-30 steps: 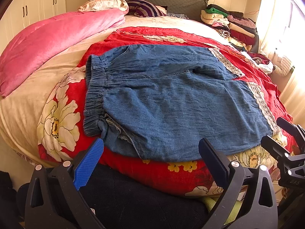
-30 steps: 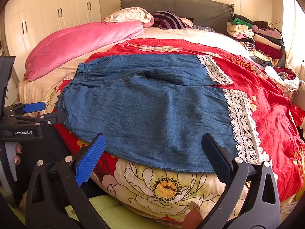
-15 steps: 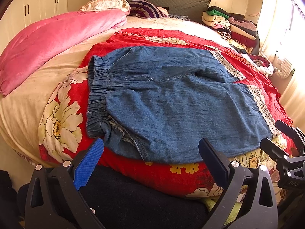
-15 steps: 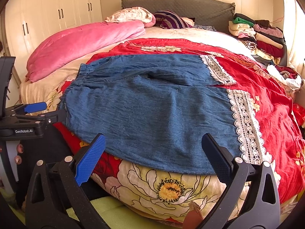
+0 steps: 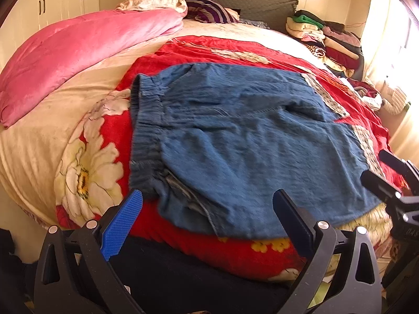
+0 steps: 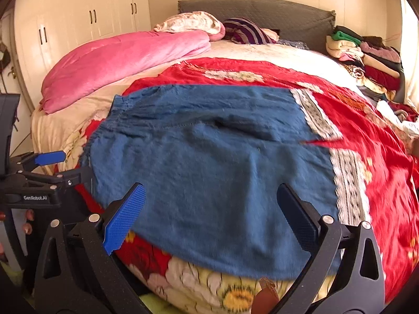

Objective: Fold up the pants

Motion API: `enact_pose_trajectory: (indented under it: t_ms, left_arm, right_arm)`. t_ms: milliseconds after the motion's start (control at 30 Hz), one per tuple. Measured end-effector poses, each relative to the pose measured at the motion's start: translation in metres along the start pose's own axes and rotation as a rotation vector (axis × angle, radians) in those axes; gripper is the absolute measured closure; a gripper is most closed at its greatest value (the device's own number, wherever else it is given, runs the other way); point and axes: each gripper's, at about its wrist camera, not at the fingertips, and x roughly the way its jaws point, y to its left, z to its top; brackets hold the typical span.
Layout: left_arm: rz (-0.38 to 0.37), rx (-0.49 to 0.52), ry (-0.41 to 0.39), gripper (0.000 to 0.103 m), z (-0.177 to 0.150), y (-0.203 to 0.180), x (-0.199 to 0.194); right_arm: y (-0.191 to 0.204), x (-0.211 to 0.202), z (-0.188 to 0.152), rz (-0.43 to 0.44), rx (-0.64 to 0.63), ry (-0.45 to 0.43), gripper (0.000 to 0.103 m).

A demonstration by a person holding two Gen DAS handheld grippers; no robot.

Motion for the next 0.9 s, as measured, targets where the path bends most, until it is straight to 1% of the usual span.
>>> enact_pose_trajectory:
  t_ms: [67, 200, 267, 467, 567, 700, 800, 900]
  left_arm:
    - [0.01, -0.02, 0.0, 0.004, 0.009, 0.01, 0.005]
    - [0.017, -0.046, -0.002, 0.004, 0.027, 0.025, 0.015]
    - [0.023, -0.052, 0.002, 0.004, 0.035, 0.031, 0.022]
    - [0.033, -0.071, 0.011, 0.004, 0.063, 0.053, 0.044]
    - [0.041, -0.088, 0.016, 0.004, 0.08, 0.066, 0.056]
    - [0.043, -0.109, 0.014, 0.004, 0.102, 0.084, 0.072]
    - [0.021, -0.114, 0.036, 0.004, 0.115, 0.094, 0.087]
    - [0.028, -0.116, 0.049, 0.004, 0.127, 0.103, 0.102]
  right_arm:
    - [0.002, 0.009, 0.013, -0.002, -0.027, 0.002, 0.008]
    - [0.003, 0.026, 0.035, 0.024, -0.041, 0.008, 0.008]
    - [0.004, 0.036, 0.046, 0.048, -0.04, 0.015, 0.008]
    - [0.001, 0.073, 0.08, 0.138, -0.01, 0.073, 0.008]
    - [0.0, 0.088, 0.097, 0.158, -0.009, 0.088, 0.008]
    - [0.0, 0.107, 0.121, 0.161, -0.042, 0.076, 0.008]
    - [-0.001, 0.121, 0.135, 0.15, -0.078, 0.068, 0.008]
    - [-0.001, 0.138, 0.149, 0.162, -0.112, 0.071, 0.008]
